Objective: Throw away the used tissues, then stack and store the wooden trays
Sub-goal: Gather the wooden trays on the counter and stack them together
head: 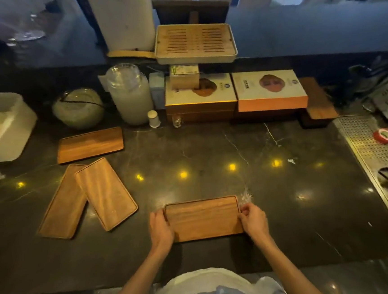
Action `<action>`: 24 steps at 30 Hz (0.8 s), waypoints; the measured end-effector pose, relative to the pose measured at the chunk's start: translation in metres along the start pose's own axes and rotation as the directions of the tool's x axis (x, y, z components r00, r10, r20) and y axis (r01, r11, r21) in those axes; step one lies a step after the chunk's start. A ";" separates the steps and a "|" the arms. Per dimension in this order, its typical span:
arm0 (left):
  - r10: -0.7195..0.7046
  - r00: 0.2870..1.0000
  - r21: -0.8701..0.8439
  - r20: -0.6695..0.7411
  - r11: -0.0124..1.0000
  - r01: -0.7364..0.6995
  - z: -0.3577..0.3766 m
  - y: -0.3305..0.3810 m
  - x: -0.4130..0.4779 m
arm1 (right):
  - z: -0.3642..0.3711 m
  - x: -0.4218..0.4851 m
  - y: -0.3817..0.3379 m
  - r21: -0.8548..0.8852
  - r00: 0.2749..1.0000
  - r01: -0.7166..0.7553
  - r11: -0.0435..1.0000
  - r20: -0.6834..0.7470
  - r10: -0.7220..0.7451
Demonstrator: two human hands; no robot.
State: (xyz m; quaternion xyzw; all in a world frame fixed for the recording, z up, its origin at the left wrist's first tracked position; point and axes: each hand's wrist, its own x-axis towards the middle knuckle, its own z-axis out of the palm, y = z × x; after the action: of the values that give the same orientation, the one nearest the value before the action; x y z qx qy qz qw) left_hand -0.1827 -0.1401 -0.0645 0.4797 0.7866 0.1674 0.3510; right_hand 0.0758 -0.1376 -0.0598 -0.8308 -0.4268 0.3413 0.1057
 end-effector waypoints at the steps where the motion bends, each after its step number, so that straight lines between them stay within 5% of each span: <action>1: -0.008 1.000 0.008 0.001 1.000 0.008 0.001 -0.003 -0.002 | 0.004 -0.003 0.001 -0.017 1.000 -0.009 1.000 0.001 0.009; 13: 0.117 0.991 0.072 0.070 0.990 -0.122 -0.019 -0.024 0.005 | 0.014 -0.023 -0.011 -0.131 1.000 -0.017 0.991 -0.012 0.016; 16: 0.156 0.987 0.060 -0.034 0.986 -0.154 -0.048 -0.040 0.013 | 0.020 -0.030 -0.025 -0.241 0.977 0.091 0.966 -0.164 -0.133; 18: 0.094 0.977 -0.030 -0.193 0.994 -0.102 -0.077 -0.057 0.024 | 0.034 -0.034 -0.052 -0.224 0.929 0.253 0.941 -0.216 -0.301; 21: -0.093 0.922 -0.124 -0.376 0.991 0.049 -0.117 -0.087 0.048 | 0.071 -0.038 -0.119 -0.137 0.881 0.455 0.880 -0.076 -0.467; 24: -0.248 0.906 -0.232 -0.343 0.957 0.174 -0.137 -0.112 0.070 | 0.122 -0.041 -0.193 -0.086 0.853 0.517 0.852 0.131 -0.505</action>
State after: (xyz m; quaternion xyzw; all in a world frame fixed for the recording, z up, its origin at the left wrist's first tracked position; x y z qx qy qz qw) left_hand -0.3727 -0.1232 -0.0635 0.3145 0.8654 0.2917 0.2588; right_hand -0.1438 -0.0648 -0.0407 -0.6734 -0.6566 0.3175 0.1212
